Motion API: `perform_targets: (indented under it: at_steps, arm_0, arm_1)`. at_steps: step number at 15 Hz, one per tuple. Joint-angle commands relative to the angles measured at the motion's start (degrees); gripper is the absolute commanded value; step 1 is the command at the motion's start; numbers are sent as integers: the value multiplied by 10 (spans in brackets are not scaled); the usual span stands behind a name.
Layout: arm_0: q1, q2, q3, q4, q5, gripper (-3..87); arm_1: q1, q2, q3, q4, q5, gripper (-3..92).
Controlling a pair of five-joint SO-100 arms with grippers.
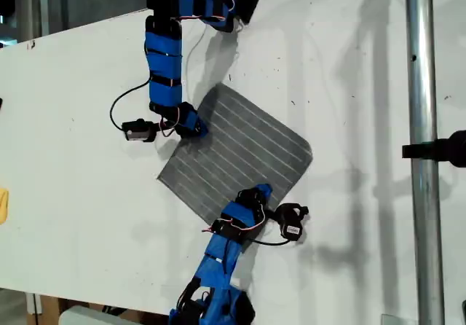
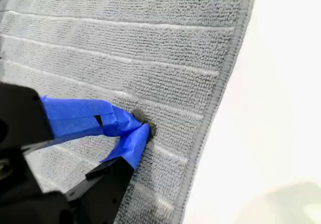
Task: Grasp corners of a towel and fold twice.
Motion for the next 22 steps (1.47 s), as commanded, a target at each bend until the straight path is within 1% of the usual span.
perform_targets:
  at_steps: [1, 2, 4, 6, 8, 10, 13, 16, 17, 18, 20, 21, 22]
  arm_0:
    - [11, 54, 86, -28, -23, -31]
    - [11, 93, 143, -47, -32, -31]
    - [6, 178, 237, -45, -41, -31]
    - [-4, 243, 269, 24, -40, -31]
    - [-19, 302, 306, 57, -33, -31]
    - [-36, 360, 343, 87, -19, -31]
    - [-43, 407, 355, 114, 5, -30]
    - [-53, 451, 321, 161, 47, -30]
    - [-54, 466, 286, 188, 71, -30]
    - [-55, 472, 226, 238, 91, -30]
    - [-60, 461, 58, 381, 121, -30]
    - [-64, 455, -12, 440, 132, -30]
    - [-67, 453, -68, 487, 141, -30]
  arm_1:
    - [-42, 57, 24, 30, 23, -3]
    - [-62, 88, 51, 37, 40, -3]
    - [-111, 137, 90, 55, 79, -3]
    - [-161, 156, 105, 74, 124, -3]
    - [-200, 165, 116, 76, 168, -3]
    - [-233, 166, 116, 58, 205, -3]
    - [-232, 170, 115, 48, 206, -3]
    - [-203, 213, 104, 82, 172, -3]
    - [-189, 237, 103, 93, 156, -3]
    - [-176, 264, 92, 115, 142, -3]
    - [-149, 321, 50, 167, 110, -3]
    - [-139, 342, 14, 203, 94, -3]
    - [-132, 356, -28, 241, 80, -3]
